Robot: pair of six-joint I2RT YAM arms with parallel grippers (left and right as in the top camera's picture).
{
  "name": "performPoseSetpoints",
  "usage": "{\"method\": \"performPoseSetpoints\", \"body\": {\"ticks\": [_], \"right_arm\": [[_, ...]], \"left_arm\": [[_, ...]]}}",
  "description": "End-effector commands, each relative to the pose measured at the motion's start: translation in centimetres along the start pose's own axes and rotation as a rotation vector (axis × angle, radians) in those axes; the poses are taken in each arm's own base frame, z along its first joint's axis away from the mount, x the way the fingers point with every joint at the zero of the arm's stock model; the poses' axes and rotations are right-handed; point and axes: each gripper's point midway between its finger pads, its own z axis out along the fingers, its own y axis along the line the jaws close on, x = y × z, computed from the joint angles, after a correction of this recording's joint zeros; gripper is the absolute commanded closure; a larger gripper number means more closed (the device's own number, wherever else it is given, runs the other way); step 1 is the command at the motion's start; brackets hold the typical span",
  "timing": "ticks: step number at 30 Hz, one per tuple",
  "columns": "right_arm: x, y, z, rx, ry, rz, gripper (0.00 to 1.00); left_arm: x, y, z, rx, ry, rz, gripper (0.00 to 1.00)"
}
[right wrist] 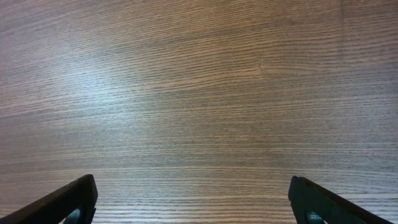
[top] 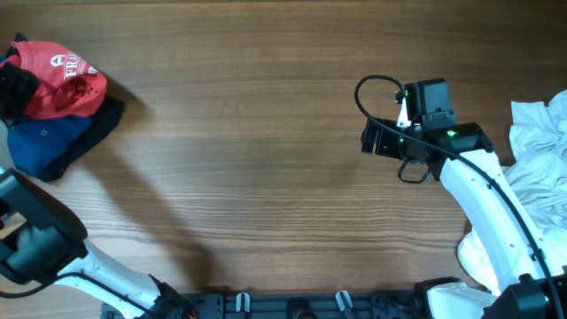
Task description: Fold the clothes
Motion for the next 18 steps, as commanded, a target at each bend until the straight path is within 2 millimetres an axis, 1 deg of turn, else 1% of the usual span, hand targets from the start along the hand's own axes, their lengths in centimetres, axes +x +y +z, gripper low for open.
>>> {"method": "performPoseSetpoints", "body": {"ticks": [1, 2, 4, 5, 7, 9, 10, 12, 13, 17, 18], "right_arm": [[0.0, 0.2, -0.1, -0.018, 0.003, 0.012, 0.02], [0.0, 0.2, -0.1, -0.018, 0.004, 0.013, 0.02], [0.0, 0.2, -0.1, -0.018, 0.004, 0.020, 0.01], [0.0, 0.2, -0.1, -0.018, 0.003, 0.020, 0.01], [0.0, 0.2, -0.1, -0.018, 0.002, 0.019, 0.02], [0.0, 0.2, -0.1, -0.018, 0.002, 0.020, 0.02], [0.0, 0.2, -0.1, -0.018, 0.002, 0.020, 0.02], [0.0, 0.2, -0.1, -0.018, 0.002, 0.020, 0.01], [0.0, 0.2, -0.1, -0.018, 0.002, 0.020, 0.02], [0.0, 0.2, -0.1, -0.019, 0.001, 0.038, 0.02], [0.0, 0.2, -0.1, -0.019, 0.001, 0.038, 0.02]], "left_arm": [[-0.1, -0.5, 0.8, 0.034, -0.002, 0.010, 0.49], [-0.3, -0.9, 0.6, 0.062, -0.006, 0.012, 0.70], [-0.8, -1.8, 0.1, 0.113, -0.020, 0.018, 0.79], [-1.5, -2.2, -0.5, 0.140, -0.039, 0.019, 0.82], [-2.7, -2.4, -1.7, 0.153, -0.078, 0.020, 0.83], [-4.1, -2.0, -3.1, 0.154, -0.125, 0.019, 0.85], [-6.2, -0.3, -4.9, 0.143, -0.189, -0.033, 0.87], [-7.0, 1.1, -5.4, 0.131, -0.212, -0.077, 0.88], [-7.6, 2.1, -5.7, 0.122, -0.231, -0.091, 0.88], [-10.2, 4.9, -7.2, 0.105, -0.322, -0.134, 0.88], [-10.5, 5.4, -7.5, 0.099, -0.335, -0.138, 0.88]]}}
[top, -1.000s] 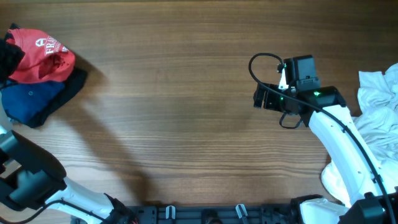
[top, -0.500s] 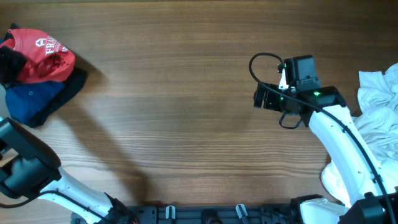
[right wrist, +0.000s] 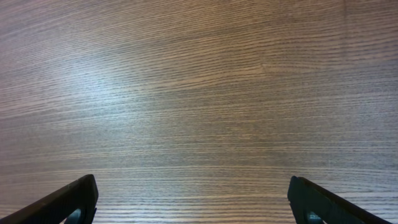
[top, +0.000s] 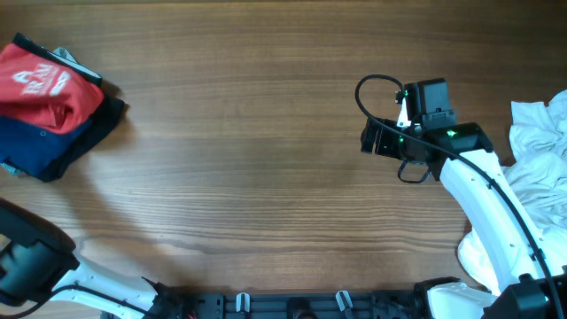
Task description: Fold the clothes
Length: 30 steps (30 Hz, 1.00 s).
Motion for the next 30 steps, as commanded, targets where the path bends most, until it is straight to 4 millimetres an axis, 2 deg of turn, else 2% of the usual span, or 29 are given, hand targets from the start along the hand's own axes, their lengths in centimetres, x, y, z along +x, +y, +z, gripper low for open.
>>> {"method": "performPoseSetpoints", "body": {"ticks": [1, 3, 7, 10, 12, 13, 14, 16, 18, 20, 21, 23, 26, 27, 30], "right_arm": [[0.0, 0.1, -0.1, -0.012, 0.000, 0.023, 0.02], [0.0, 0.1, -0.1, -0.012, 0.000, 0.024, 0.02], [0.0, 0.1, -0.1, -0.014, 0.001, 0.048, 0.02], [0.1, 0.1, -0.1, -0.013, 0.005, 0.048, 0.01], [0.2, 0.1, -0.1, -0.012, 0.009, 0.048, 0.02], [0.2, 0.1, -0.1, -0.012, 0.008, 0.048, 0.01], [0.2, 0.1, -0.1, -0.012, 0.008, 0.048, 0.01], [0.2, 0.1, -0.1, -0.012, 0.008, 0.047, 0.01], [0.2, 0.1, -0.1, -0.012, 0.008, 0.045, 0.01], [0.1, 0.1, -0.1, -0.012, 0.007, 0.046, 0.01], [0.1, 0.1, -0.1, -0.013, 0.005, 0.045, 0.01], [0.1, 0.1, -0.1, -0.013, 0.005, 0.046, 0.01], [0.2, 0.1, -0.1, -0.012, 0.009, 0.046, 0.01], [0.3, 0.1, -0.1, -0.015, 0.015, 0.047, 0.01], [0.5, 0.2, -0.1, -0.019, 0.024, 0.047, 0.01]], "left_arm": [[-3.0, 0.6, -2.0, -0.005, -0.088, -0.030, 0.88], [-3.1, 1.8, -1.9, -0.050, -0.096, -0.033, 0.87], [-1.5, 3.8, -0.4, -0.105, -0.055, -0.057, 0.80], [-1.0, 5.3, 0.1, -0.165, -0.043, -0.026, 0.80], [-1.3, 6.1, -0.1, -0.202, -0.056, -0.003, 0.74], [-1.4, 6.2, -0.2, -0.200, -0.058, -0.012, 0.66], [-1.4, 6.3, -0.2, -0.191, -0.057, -0.030, 0.63], [-1.2, 4.4, -0.2, -0.074, -0.030, -0.029, 0.61], [-1.4, 0.9, -0.7, 0.088, -0.012, -0.008, 0.61], [-1.3, -2.1, -1.5, 0.171, -0.002, 0.003, 0.64], [-0.5, -4.4, -1.9, 0.220, 0.027, 0.019, 0.64], [1.9, -7.2, -1.8, 0.265, 0.100, 0.029, 0.62], [9.0, -10.3, -0.8, 0.251, 0.316, 0.029, 0.60], [12.4, -11.5, -0.7, 0.239, 0.409, 0.062, 0.60], [18.4, -13.2, -0.9, 0.174, 0.554, 0.169, 0.61]]}}
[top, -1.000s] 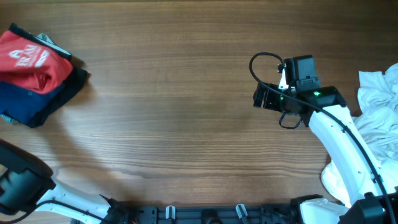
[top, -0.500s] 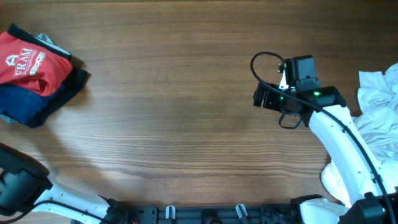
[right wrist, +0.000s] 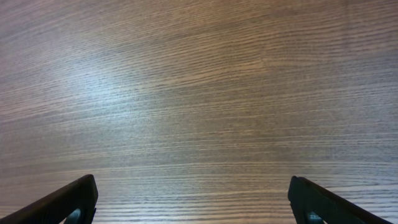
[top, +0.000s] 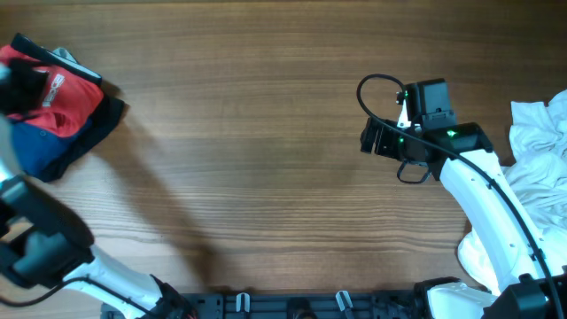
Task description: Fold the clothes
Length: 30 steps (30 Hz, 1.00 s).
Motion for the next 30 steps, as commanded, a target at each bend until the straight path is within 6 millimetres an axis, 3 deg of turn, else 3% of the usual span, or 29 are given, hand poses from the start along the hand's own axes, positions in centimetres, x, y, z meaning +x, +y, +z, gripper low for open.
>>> {"method": "performPoseSetpoints", "body": {"ticks": [1, 5, 10, 14, 15, 18, 20, 26, 30], "right_arm": [[0.3, 0.1, -0.1, -0.013, 0.012, 0.017, 0.01], [0.5, 0.0, -0.1, -0.010, 0.021, 0.017, 0.01], [0.6, -0.1, -0.1, -0.006, 0.028, 0.016, 0.01], [0.6, -0.1, -0.1, -0.006, 0.028, 0.016, 0.01], [0.6, -0.1, -0.1, -0.006, 0.028, 0.016, 0.00], [0.6, -0.1, -0.1, -0.006, 0.026, 0.015, 0.01], [0.5, 0.0, -0.1, -0.009, 0.021, 0.015, 0.01], [0.4, 0.0, -0.1, -0.009, 0.020, 0.015, 0.01], [0.5, 0.0, -0.1, -0.009, 0.020, 0.015, 0.01]], "left_arm": [[5.5, -2.7, 2.6, -0.094, 0.136, 0.158, 0.62], [7.0, 0.1, 3.8, -0.378, 0.128, 0.227, 0.62], [5.8, 3.3, 2.8, -0.450, 0.111, 0.163, 0.64], [4.1, 8.4, 0.4, -0.512, 0.091, 0.053, 0.61], [3.4, 11.0, -0.5, -0.534, 0.070, 0.002, 0.61], [3.0, 14.7, -1.8, -0.561, 0.052, -0.101, 0.61], [2.8, 16.1, -2.3, -0.527, 0.051, -0.163, 0.60], [2.6, 15.1, -2.1, -0.396, 0.060, -0.211, 0.49], [2.3, 9.1, -0.6, -0.084, 0.093, -0.168, 0.44]]}}
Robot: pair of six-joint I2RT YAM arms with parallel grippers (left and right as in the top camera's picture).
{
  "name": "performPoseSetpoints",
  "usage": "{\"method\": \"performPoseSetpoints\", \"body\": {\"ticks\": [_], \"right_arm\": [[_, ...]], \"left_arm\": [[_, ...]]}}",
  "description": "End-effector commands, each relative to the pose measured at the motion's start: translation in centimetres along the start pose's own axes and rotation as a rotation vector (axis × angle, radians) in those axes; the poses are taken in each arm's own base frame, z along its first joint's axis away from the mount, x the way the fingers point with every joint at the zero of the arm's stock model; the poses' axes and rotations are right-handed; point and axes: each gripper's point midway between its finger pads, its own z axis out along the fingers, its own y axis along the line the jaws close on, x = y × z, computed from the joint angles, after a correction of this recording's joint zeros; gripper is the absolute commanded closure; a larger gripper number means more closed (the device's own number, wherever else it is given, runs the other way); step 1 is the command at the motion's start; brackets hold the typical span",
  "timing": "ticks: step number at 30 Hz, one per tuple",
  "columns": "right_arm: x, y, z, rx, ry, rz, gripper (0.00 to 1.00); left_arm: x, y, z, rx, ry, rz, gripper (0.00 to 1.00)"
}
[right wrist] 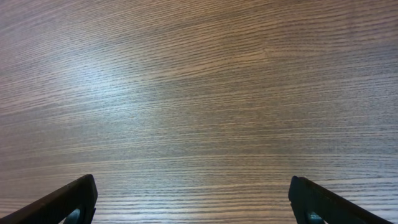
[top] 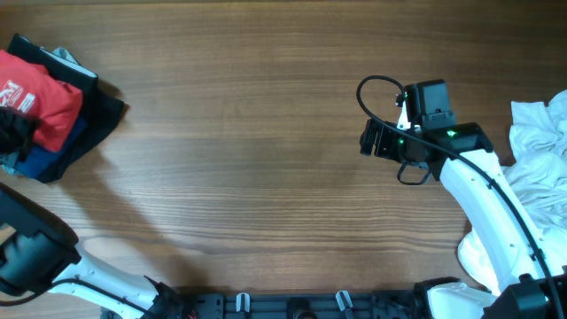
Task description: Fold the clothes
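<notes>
A red garment (top: pixel 42 99) lies on a navy one (top: pixel 84 124) in a stack at the table's far left. The dark end of my left gripper (top: pixel 12 131) sits on the red garment's left part at the frame edge; its jaws cannot be made out. My right gripper (right wrist: pixel 193 200) hovers open over bare wood, fingertips (right wrist: pixel 74 198) far apart, nothing between them. In the overhead view my right gripper (top: pixel 372 140) points left, right of the table's centre. A crumpled white heap of clothes (top: pixel 539 146) lies at the right edge.
The wooden table (top: pixel 248 151) spans the whole view. My left arm's base link (top: pixel 35 257) stands at the lower left, and the right arm (top: pixel 483 199) runs along the lower right beside the white heap.
My left gripper now sits lower on the red garment's left edge. The red cloth reaches less far right, showing more navy. The right arm has not moved.
The red garment first lay bunched on the navy one with my left gripper at its left side. Then it lay flatter with the gripper out of view. Later the gripper was back over it, and now the red cloth sits further left.
</notes>
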Motion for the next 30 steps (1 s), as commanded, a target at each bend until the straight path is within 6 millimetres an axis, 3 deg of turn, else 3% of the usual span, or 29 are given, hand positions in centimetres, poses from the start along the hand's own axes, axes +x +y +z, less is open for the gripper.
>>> {"method": "performPoseSetpoints", "body": {"ticks": [1, 4, 8, 11, 14, 21, 26, 30], "right_arm": [[-0.1, 0.0, -0.1, -0.008, -0.002, 0.014, 0.01], [-0.1, 0.0, -0.1, -0.008, -0.002, 0.014, 0.01], [-0.1, 0.0, -0.1, -0.008, -0.002, 0.007, 0.01], [-0.1, 0.0, -0.1, -0.008, -0.002, 0.007, 0.00], [0.1, 0.0, -0.1, -0.006, 0.003, 0.007, 0.00], [0.2, -0.1, -0.1, -0.003, 0.010, -0.008, 0.01], [0.4, -0.1, -0.1, -0.001, 0.018, -0.009, 0.01], [0.4, -0.1, -0.1, -0.001, 0.018, -0.009, 0.00]], "left_arm": [[1.4, -4.9, 0.0, 0.262, 0.072, 0.060, 0.44], [1.3, -7.4, -2.5, 0.299, 0.024, 0.156, 0.42], [1.0, -10.0, -8.3, 0.331, -0.081, 0.218, 0.39], [0.8, -9.1, -11.7, 0.202, -0.174, 0.225, 0.35], [1.1, -7.8, -12.7, 0.121, -0.191, 0.172, 0.34], [2.3, -10.6, -11.5, 0.171, -0.163, 0.272, 0.35], [0.9, -9.2, -6.7, 0.145, -0.128, 0.254, 0.37], [1.6, -6.9, -1.8, 0.108, -0.028, 0.211, 0.36]]}}
